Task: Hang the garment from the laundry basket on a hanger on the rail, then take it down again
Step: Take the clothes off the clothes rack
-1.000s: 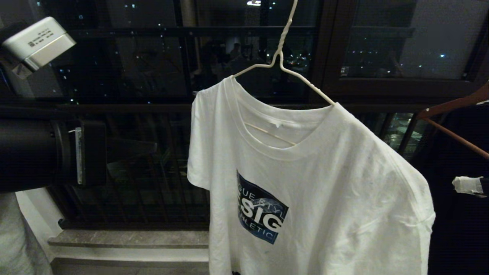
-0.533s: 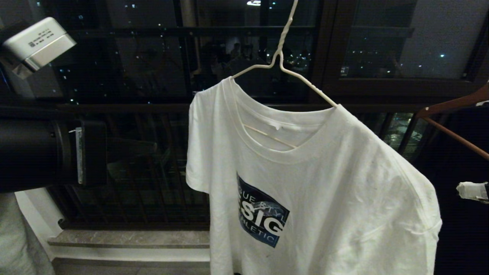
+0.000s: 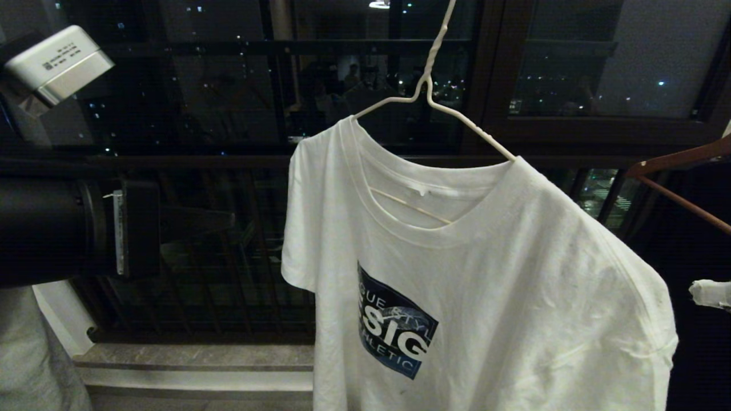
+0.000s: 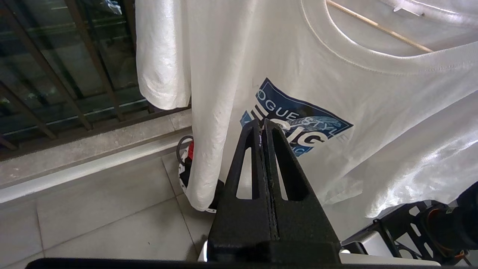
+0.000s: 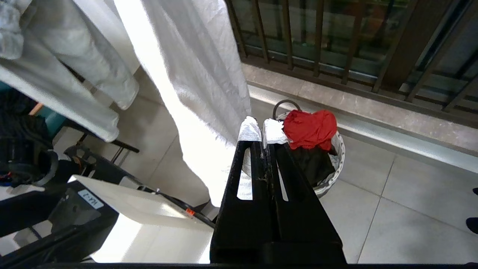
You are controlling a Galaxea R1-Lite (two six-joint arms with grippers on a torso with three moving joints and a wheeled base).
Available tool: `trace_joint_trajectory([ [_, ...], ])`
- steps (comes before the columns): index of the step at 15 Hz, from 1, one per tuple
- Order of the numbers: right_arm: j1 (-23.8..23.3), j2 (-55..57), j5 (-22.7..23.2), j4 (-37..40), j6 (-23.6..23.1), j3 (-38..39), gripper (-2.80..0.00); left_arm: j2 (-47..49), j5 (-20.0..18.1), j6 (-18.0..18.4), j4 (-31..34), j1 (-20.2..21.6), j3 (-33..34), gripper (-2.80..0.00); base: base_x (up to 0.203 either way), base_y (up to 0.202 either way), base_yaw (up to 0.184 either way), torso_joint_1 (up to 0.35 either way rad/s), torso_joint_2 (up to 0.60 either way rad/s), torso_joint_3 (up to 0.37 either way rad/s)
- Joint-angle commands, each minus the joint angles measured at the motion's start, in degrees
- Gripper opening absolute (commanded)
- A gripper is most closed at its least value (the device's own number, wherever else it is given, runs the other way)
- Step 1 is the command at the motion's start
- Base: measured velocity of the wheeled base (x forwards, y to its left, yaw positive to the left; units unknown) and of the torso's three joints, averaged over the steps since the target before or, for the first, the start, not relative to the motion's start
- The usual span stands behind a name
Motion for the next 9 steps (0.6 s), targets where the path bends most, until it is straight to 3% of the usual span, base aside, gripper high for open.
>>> trace_joint_trajectory([
  [1,0.0,-0.2,0.2,0.2,0.1,0.2,-2.8,0.2,0.1,-0.1,0.1,0.0,0.0,-2.8,0.0,0.0,0.0,0.0,0.0,0.0],
  [6,0.0,-2.3,1.7,0.2,0.5,0.1,-2.8,0.9,0.1,-0.1,0.1,0.0,0.0,-2.8,0.0,0.0,0.0,0.0,0.0,0.0],
  [9,0.1,-3.2,6.6,0.2,2.5,0.1,-2.8,1.7,0.1,-0.2,0.2,0.0,0.1,-2.8,0.0,0.0,0.0,0.0,0.0,0.0],
])
